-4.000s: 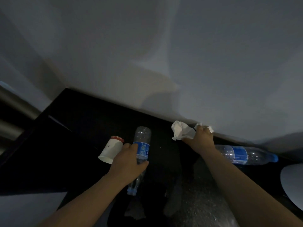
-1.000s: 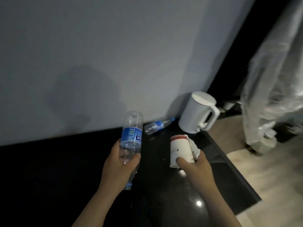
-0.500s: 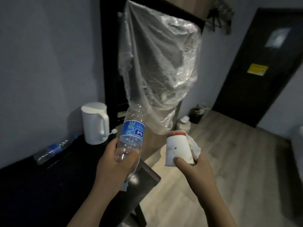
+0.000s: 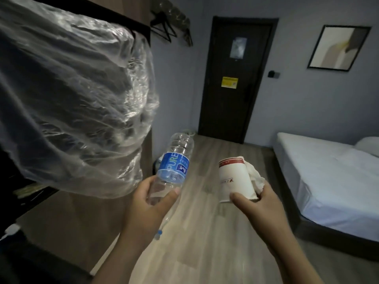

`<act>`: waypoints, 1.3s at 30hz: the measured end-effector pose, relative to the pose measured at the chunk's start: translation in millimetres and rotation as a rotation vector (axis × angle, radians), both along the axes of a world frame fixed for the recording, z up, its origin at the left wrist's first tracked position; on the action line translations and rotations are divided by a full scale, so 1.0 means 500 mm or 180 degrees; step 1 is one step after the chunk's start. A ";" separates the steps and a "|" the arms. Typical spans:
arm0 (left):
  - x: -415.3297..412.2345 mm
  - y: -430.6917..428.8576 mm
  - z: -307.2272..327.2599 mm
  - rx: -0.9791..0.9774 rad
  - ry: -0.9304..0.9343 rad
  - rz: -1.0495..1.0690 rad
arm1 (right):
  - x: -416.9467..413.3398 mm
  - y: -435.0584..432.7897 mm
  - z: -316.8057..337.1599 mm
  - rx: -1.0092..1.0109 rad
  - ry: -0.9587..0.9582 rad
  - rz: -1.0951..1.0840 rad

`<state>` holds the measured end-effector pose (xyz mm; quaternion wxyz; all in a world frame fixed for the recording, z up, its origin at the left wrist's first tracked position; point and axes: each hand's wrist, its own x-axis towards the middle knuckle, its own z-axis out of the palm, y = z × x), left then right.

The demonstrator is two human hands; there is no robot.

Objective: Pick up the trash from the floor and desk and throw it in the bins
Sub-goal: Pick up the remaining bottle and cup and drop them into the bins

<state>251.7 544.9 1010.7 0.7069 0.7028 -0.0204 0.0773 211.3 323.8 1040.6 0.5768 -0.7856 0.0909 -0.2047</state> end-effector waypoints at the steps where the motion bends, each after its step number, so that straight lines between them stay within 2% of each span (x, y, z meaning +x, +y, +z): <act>1: 0.041 -0.018 -0.005 0.0032 -0.0019 -0.0033 | 0.034 -0.019 0.001 -0.0036 -0.0010 -0.0042; 14: 0.545 -0.176 -0.021 0.0604 0.0425 0.0040 | 0.497 -0.183 0.001 -0.0077 0.0211 -0.0287; 25: 0.946 -0.351 -0.058 0.0938 0.0556 0.0220 | 0.923 -0.396 -0.047 0.0040 0.0302 -0.0114; 33: 1.220 -0.428 -0.083 0.1026 0.0700 0.0454 | 1.233 -0.494 -0.052 0.0014 0.0402 0.0171; 39: 1.463 -0.435 -0.119 0.0773 0.0713 0.0459 | 1.473 -0.516 -0.079 -0.0044 0.0545 0.0146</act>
